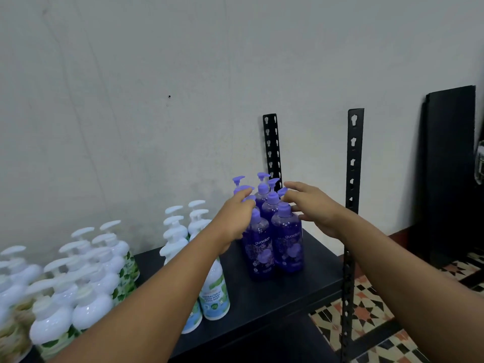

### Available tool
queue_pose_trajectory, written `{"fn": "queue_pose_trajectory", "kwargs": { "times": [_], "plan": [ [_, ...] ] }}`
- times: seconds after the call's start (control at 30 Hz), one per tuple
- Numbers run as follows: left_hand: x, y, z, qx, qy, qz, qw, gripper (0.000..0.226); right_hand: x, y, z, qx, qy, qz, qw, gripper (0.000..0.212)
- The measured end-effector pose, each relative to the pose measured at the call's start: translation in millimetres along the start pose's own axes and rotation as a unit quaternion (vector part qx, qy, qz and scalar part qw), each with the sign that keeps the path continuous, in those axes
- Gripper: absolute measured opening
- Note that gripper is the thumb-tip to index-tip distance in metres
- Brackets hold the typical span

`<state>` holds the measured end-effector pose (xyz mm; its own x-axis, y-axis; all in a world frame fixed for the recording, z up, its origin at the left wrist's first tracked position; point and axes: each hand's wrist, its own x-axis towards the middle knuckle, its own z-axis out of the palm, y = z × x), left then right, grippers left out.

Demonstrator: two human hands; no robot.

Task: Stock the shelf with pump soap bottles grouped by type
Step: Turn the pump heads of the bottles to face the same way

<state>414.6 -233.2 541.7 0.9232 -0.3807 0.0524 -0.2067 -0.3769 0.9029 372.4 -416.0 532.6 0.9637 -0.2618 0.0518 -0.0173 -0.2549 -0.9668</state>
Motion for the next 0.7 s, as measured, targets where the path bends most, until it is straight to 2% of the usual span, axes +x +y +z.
{"fn": "queue_pose_trajectory", "kwargs": {
  "times": [0.3,0.4,0.5,0.6,0.7],
  "plan": [
    [5.5,-3.0,-0.6,0.002,-0.007,-0.021,1.000,0.051,5.5,3.9,-1.3,0.053,0.001,0.011,0.999,0.041],
    [6.2,-3.0,-0.5,-0.004,0.002,-0.021,1.000,0.041,7.7,7.6,-0.9,0.050,0.006,0.015,0.999,0.041],
    [8.6,-3.6,4.0,0.024,0.042,-0.007,0.999,0.031,7.8,11.3,0.3,0.061,0.017,0.009,0.998,0.036],
    [13.1,-4.8,13.4,0.108,0.113,0.033,0.987,0.036,6.3,14.8,0.0,0.086,0.026,0.003,0.996,0.032],
    [15.3,-4.1,21.1,0.141,0.142,0.047,0.979,0.040,4.5,16.4,-1.3,0.108,0.025,0.002,0.994,0.028]
  ]
}}
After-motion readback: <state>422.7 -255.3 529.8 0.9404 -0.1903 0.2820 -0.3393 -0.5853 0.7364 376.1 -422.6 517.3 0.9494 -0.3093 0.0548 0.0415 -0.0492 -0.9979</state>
